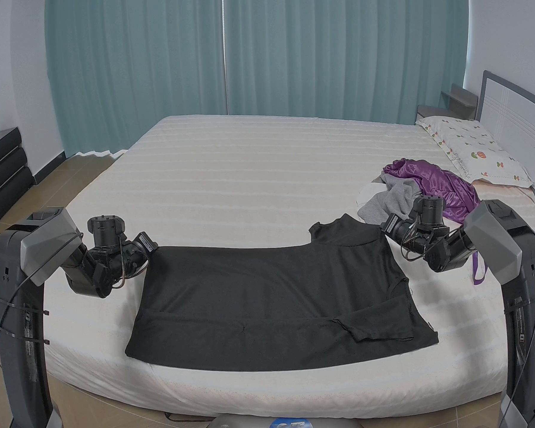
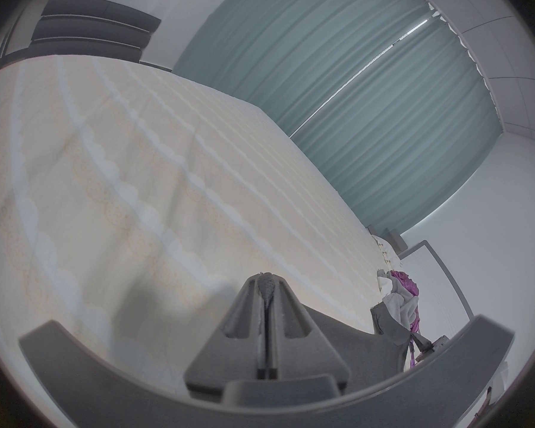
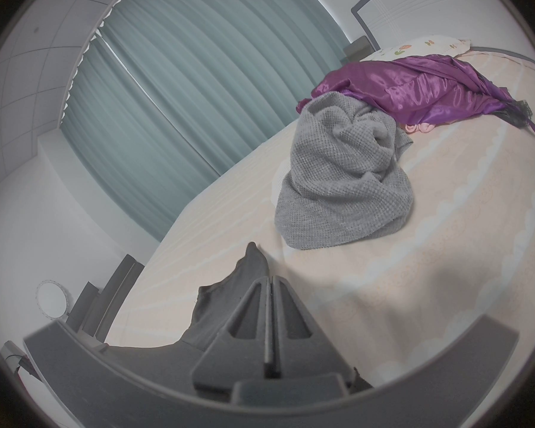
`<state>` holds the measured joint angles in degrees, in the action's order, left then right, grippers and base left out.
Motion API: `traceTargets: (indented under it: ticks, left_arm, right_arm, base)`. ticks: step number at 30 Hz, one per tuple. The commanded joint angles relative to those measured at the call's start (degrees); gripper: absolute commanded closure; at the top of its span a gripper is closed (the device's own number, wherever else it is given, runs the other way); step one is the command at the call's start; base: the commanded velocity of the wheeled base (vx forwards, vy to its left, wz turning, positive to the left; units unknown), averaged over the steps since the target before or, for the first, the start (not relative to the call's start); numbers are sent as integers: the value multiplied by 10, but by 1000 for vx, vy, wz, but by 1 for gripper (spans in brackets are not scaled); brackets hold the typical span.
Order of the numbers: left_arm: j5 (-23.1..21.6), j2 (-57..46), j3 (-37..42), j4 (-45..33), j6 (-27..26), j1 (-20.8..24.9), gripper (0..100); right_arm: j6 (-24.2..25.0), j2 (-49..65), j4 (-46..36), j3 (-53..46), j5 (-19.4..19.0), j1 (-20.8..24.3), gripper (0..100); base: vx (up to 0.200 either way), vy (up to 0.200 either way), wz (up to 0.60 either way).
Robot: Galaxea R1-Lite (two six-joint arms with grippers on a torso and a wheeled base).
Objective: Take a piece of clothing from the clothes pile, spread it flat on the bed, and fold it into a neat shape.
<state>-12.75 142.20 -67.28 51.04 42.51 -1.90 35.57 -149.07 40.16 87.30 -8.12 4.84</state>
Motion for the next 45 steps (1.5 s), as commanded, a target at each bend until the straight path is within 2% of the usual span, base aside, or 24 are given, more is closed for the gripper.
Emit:
traceTargets:
  ticks: [1,15,16,19,29,30,34,45]
  left_arm:
    - [0,-11,1,0,1,-2,100]
    - [1,-27,22,18,1,-6,100]
    - [2,-27,29,34,1,-6,100]
    - [2,-26,29,37,1,-6,100]
    - [2,-23,30,37,0,-5,100]
    - [1,-22,30,37,0,-5,100]
    - [1,-20,30,37,0,-5,100]
    - [1,-19,30,37,1,-5,100]
  right_arm:
    - [0,15,12,-16,-1,-5,100]
    - [5,48,55,-71,-7,-18,100]
    - [24,64,67,-85,-25,-20,100]
    - [33,71,73,-89,-30,-20,100]
    - [27,38,38,-78,-38,-11,100]
    - [27,35,25,-71,-43,-11,0]
    - [26,10,-9,-28,-50,-5,0]
    - [13,-33,-23,24,-45,19,0]
  base:
    - [0,0,0]
    - [0,0,0]
    - [0,0,0]
    - [0,0,0]
    - [0,0,0]
    - [0,0,0]
    - [0,0,0]
    - [0,0,0]
